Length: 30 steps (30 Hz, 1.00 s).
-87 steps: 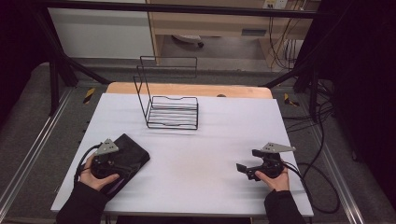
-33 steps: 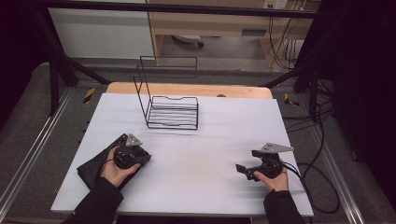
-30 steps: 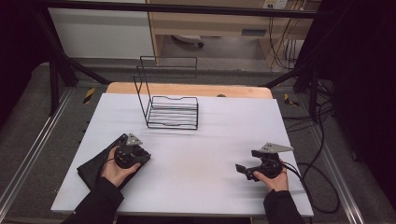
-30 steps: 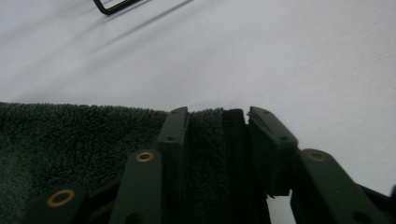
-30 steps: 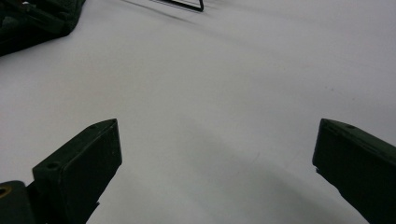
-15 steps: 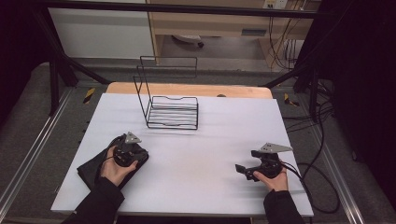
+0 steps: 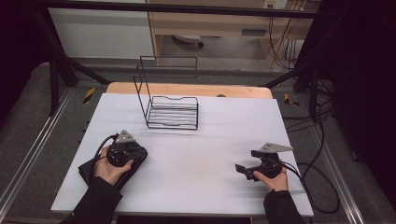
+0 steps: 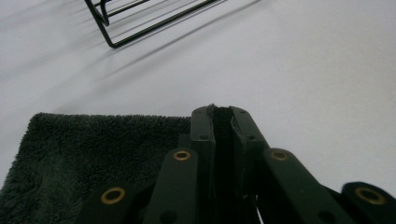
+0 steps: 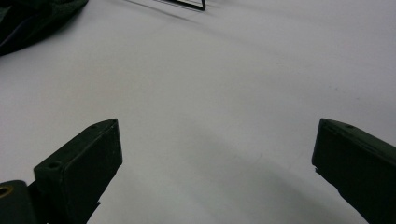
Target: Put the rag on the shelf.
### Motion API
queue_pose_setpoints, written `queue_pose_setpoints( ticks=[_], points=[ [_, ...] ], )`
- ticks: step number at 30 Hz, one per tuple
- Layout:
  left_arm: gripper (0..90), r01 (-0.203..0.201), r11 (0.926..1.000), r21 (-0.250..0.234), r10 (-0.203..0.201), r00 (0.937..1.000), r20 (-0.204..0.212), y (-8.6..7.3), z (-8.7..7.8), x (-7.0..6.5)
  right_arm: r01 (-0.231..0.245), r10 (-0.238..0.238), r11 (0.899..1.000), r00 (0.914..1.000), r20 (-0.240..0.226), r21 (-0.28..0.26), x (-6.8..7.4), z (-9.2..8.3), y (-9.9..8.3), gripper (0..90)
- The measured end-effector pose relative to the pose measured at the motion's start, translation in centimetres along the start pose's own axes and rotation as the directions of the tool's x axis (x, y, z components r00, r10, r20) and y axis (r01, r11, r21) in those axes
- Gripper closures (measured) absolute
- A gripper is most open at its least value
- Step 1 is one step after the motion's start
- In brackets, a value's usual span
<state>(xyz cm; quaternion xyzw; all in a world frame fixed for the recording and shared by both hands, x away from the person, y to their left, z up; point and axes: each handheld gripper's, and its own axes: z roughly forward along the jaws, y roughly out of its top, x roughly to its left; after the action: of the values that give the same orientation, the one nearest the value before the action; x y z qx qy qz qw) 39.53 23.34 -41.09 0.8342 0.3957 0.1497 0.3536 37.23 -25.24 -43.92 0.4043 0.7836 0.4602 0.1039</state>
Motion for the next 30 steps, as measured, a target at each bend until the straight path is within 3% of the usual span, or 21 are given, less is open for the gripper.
queue_pose_setpoints(
  ticks=[8,14,21,30],
  points=[
    [80.7,-0.006,0.9997,-0.022,0.007,0.9993,0.036,0.6,-0.3,-1.3,0.001,-0.001,1.0,1.0,0.0,0.0,0.0,0.0,0.0,2.4],
    [80.7,-0.033,0.9993,-0.021,0.034,0.998,0.053,1.3,0.1,-2.9,-0.006,0.006,1.0,1.0,0.0,0.004,0.1,0.1,0.0,2.5],
    [80.6,-0.051,0.9987,-0.006,0.051,0.9965,0.067,2.2,0.9,-4.5,0.0,0.0,1.0,1.0,0.002,0.005,0.0,0.2,-0.1,2.5],
    [80.6,-0.038,0.9991,0.018,0.037,0.9967,0.072,3.9,2.6,-6.1,0.002,-0.002,1.0,1.0,0.004,0.008,0.1,0.3,-0.1,2.6]
  ],
)
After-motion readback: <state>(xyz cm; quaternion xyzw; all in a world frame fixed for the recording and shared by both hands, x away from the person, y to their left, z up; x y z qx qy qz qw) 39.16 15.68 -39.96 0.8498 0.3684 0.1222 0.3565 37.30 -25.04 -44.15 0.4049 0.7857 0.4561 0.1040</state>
